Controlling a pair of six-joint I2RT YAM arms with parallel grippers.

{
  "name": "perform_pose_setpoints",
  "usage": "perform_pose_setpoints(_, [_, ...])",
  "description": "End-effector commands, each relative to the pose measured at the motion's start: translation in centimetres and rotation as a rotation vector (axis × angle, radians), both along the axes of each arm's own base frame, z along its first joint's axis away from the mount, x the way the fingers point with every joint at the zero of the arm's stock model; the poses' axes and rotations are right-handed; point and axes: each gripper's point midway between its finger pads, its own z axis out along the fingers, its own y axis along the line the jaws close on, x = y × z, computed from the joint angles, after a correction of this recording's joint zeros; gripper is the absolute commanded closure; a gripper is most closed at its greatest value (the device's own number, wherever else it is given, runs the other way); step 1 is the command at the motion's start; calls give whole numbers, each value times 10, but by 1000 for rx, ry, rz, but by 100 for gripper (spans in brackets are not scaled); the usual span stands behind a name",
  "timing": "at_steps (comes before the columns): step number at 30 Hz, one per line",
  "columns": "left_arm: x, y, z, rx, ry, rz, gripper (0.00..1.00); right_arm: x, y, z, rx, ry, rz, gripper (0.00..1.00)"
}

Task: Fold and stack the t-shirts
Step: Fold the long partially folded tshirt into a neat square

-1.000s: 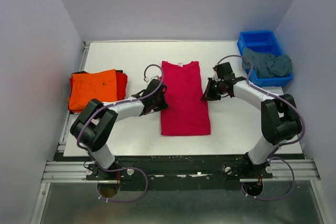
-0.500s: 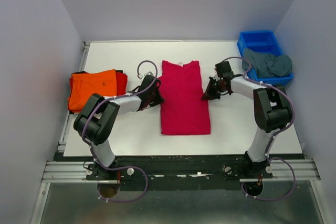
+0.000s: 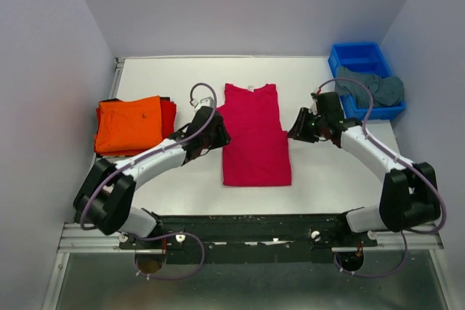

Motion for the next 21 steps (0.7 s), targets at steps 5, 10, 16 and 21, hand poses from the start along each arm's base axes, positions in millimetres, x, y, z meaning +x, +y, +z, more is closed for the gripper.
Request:
perform_pose_setpoints(5, [-105,7,-35,-28,161,-105,47,-116,5,-40,15,148,138,57])
perform_pose_setpoints(10, [-137,11,-44,-38,215,-124,38,-149,9,-60,43,213,161,57])
perform_pose_setpoints(16, [-150,9,-49,-79,243,-144,40,-148,6,-69,22,231,136,59])
perform_pose_setpoints(21, [-151,-1,-53,-114,265,-163,41,-145,8,-78,17,253,140,63])
